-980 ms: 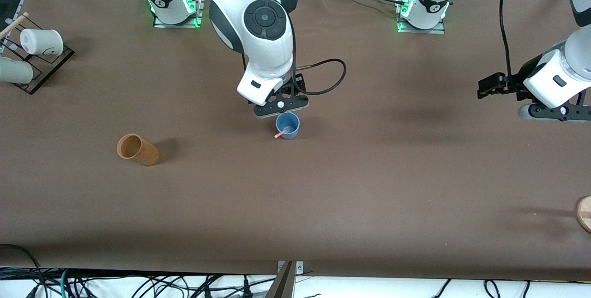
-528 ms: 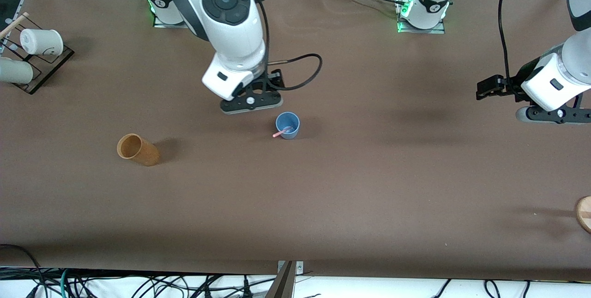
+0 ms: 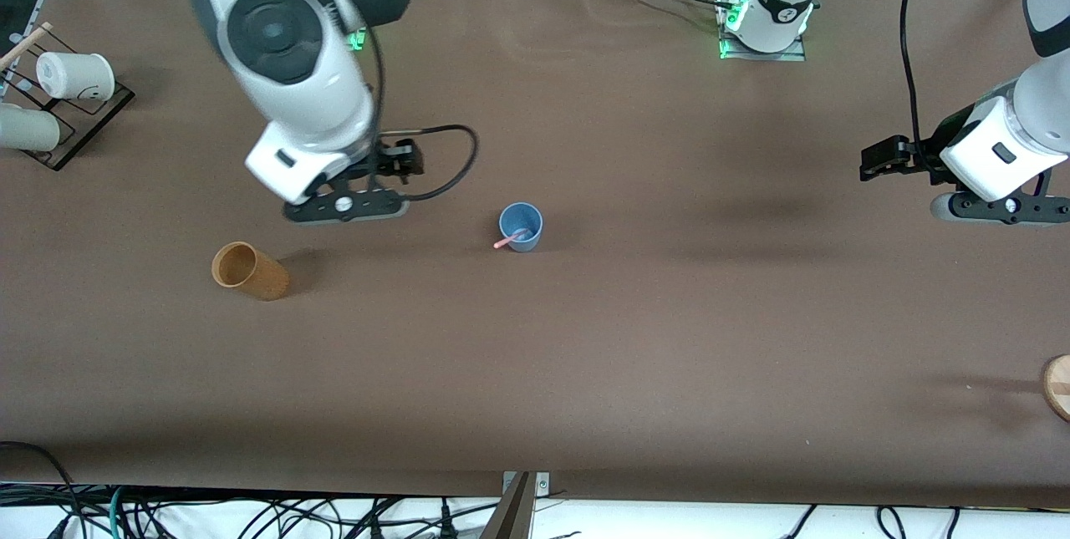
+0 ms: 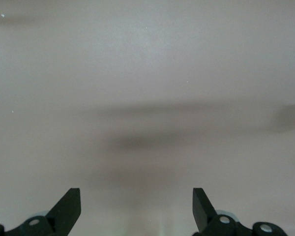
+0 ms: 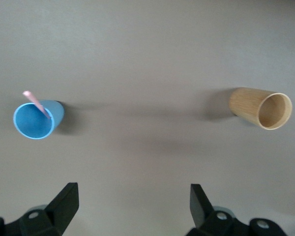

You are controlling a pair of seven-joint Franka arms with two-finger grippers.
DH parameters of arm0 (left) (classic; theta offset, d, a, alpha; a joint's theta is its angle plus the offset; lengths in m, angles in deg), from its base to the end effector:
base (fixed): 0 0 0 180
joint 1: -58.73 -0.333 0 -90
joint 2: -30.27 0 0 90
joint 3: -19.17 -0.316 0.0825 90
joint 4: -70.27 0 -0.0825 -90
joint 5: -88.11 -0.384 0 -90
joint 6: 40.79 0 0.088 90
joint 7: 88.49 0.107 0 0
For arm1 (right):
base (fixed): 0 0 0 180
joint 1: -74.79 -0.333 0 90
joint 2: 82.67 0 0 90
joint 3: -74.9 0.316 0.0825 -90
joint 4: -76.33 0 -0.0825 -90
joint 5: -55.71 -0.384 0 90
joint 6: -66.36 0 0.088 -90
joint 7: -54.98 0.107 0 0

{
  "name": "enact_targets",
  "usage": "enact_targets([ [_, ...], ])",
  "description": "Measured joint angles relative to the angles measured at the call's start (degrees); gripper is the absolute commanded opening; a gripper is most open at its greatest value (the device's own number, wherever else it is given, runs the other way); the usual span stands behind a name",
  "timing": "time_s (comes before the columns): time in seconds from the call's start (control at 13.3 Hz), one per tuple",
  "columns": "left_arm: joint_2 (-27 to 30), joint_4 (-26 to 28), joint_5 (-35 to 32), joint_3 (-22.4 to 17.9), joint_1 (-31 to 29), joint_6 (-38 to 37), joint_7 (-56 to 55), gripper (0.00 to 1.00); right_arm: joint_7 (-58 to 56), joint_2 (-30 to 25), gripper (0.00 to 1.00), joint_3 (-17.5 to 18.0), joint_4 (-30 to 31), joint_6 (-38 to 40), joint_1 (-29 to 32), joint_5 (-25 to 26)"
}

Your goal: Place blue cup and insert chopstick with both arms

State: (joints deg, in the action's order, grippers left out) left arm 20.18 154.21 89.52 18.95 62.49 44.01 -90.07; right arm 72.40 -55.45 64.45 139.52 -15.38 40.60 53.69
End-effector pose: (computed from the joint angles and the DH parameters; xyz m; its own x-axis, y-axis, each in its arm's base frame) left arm 0.5938 -0.0398 0.5653 0.9863 -0.0356 -0.1610 -0.0329 -0.9993 0.0194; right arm 0.6006 0.3021 0.5405 0.9851 0.1199 -0.1230 0.1313 -0.9874 0.0887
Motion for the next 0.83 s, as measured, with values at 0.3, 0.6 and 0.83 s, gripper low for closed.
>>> enact_targets([
  [0.3, -0.01, 0.0, 0.0, 0.15, 0.03, 0.0, 0.05, 1.0, -1.83, -8.95, 1.0, 0.06, 14.67, -7.5, 8.78, -0.71],
  [0.6, -0.01, 0.0, 0.0, 0.17, 0.03, 0.0, 0.07, 1.0, -7.52, -19.06, 1.0, 1.68, 27.99, -12.28, 18.72, -0.5],
  [0.83, -0.02, 0.0, 0.0, 0.17, 0.03, 0.0, 0.07, 1.0, -13.25, -22.25, 1.0, 2.9, 29.76, -12.59, 25.02, 0.16],
])
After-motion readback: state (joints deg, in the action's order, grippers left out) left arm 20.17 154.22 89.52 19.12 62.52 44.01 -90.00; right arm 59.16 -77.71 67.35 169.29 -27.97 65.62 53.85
